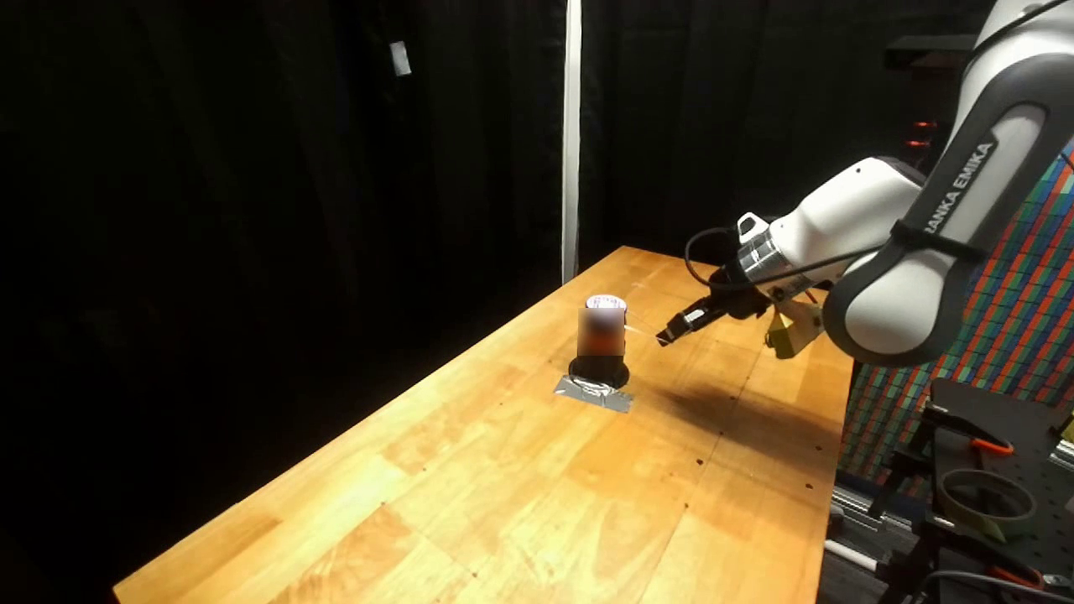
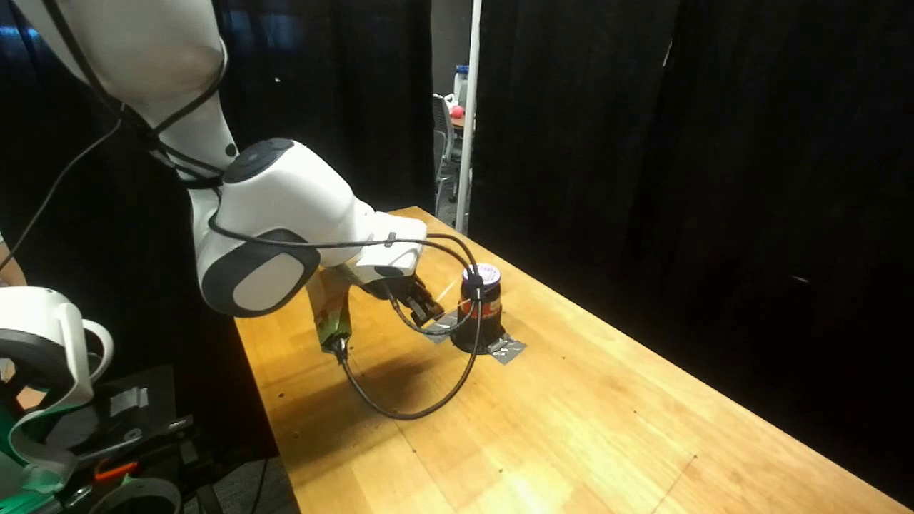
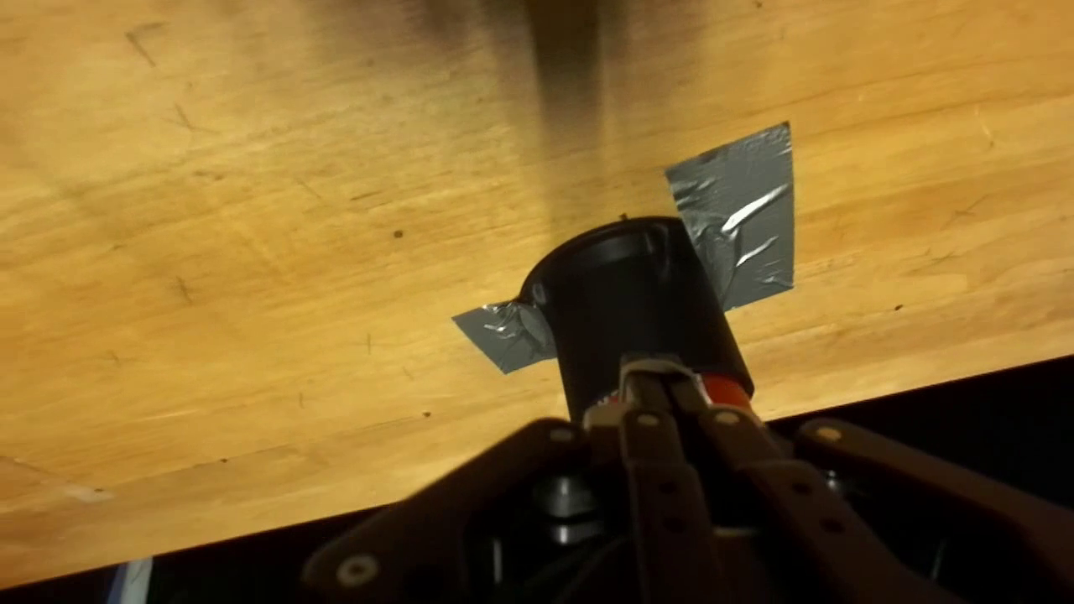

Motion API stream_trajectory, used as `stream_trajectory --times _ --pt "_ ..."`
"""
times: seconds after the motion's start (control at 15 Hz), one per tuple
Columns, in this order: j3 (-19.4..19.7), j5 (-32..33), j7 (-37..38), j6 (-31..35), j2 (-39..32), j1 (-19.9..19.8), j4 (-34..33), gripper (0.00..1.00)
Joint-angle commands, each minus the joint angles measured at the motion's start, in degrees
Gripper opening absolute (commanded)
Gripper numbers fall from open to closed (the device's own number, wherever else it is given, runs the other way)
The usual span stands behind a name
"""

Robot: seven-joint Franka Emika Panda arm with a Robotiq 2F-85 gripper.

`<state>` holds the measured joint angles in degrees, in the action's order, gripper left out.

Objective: Put the rubber band on the cup

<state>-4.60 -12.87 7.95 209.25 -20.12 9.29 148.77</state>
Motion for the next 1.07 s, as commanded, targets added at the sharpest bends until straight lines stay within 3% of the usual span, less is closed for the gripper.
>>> stream_trajectory --times 0.0,0.2,0.6,0.8,0.87,1.0 --pt "1.89 -5.44 -2.72 14.48 -6.48 4.62 -0.56 0.06" --pt "0.7 -6.65 -2.65 24.01 -10.68 5.82 -1.3 0.07" --pt "-0.74 -5.49 -2.01 36.38 -16.11 5.52 -3.66 0.07" --pt "4.8 -5.48 -0.92 32.39 -14.63 10.45 -7.74 0.06" --pt "0.85 -5.51 -2.65 37.1 -17.17 6.54 -7.29 0.06" --pt "5.67 -5.51 -0.71 33.23 -15.72 11.29 -9.5 0.06"
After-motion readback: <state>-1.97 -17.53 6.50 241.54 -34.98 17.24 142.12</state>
